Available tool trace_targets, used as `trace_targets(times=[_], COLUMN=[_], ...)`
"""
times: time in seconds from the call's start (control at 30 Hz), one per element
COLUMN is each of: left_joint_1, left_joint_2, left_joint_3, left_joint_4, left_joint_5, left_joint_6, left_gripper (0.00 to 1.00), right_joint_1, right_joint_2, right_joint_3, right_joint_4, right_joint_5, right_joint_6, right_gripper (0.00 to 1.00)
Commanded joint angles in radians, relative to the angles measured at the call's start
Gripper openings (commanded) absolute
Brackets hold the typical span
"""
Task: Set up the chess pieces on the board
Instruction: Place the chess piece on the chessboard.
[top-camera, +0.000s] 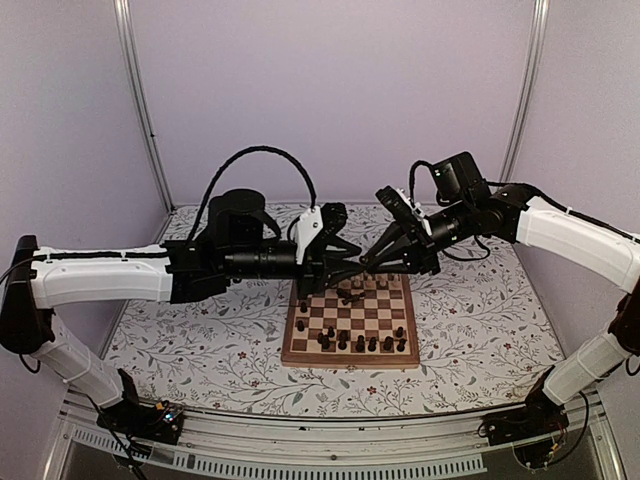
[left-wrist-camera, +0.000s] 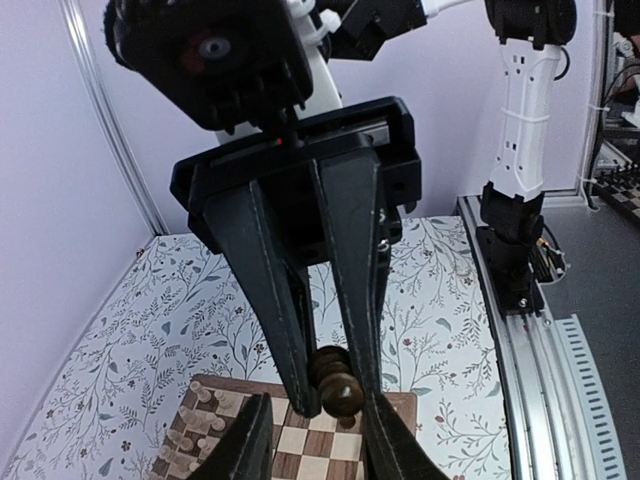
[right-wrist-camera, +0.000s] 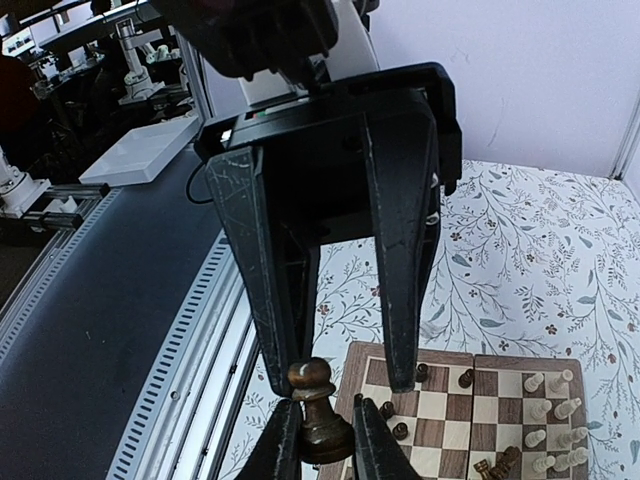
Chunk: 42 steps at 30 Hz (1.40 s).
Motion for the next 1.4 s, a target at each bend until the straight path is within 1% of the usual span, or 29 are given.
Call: trace_targets(times=[0.0, 0.17, 0.3, 0.47, 0.63, 1.0, 1.23, 1.27, 1.37], left_joint_1=[-0.015, -0.014, -0.012, -0.013, -0.012, -0.013, -0.012, -0.012, -0.008], left_joint_2=[0.012, 0.015, 0.015, 0.013, 0.019, 0.043, 0.068, 0.070, 0.083], left_joint_3=[0.034, 0.039, 0.037, 0.033, 0.037, 0.048, 0.068, 0.074, 0.104], left_joint_4=[-0.018, -0.018, -0.012, 0.000, 0.001, 0.013, -0.006, -0.012, -0.047], left_joint_5=[0.039, 0.047, 0.054, 0.054, 0.053, 0.030, 0.030, 0.026, 0.005], left_joint_6=[-0.015, -0.022, -0.032, -0.038, -0.038, -0.066, -0.075, -0.076, -0.081], left_gripper=[0.33, 0.29, 0.32, 0.32, 0.26, 0.24, 0.18, 0.18, 0.16], right_joint_1=[-0.001, -0.001, -0.002, -0.001, -0.001, -0.001, -0.001, -0.001, -0.002], right_joint_2=[-0.004, -0.007, -0.011, -0.012, -0.010, -0.004, -0.007, -0.008, -0.016], right_joint_3=[-0.008, -0.014, -0.017, -0.019, -0.020, -0.017, -0.026, -0.029, -0.038], right_joint_4=[-0.010, -0.009, -0.009, -0.009, -0.009, 0.003, 0.005, 0.004, 0.004], right_joint_5=[-0.007, 0.007, 0.020, 0.021, 0.022, 0.029, 0.048, 0.055, 0.102], right_joint_6=[-0.003, -0.011, -0.015, -0.016, -0.016, 0.004, 0.001, -0.001, -0.011], right_gripper=[0.16, 0.17, 0.17, 0.17, 0.17, 0.17, 0.18, 0.19, 0.29])
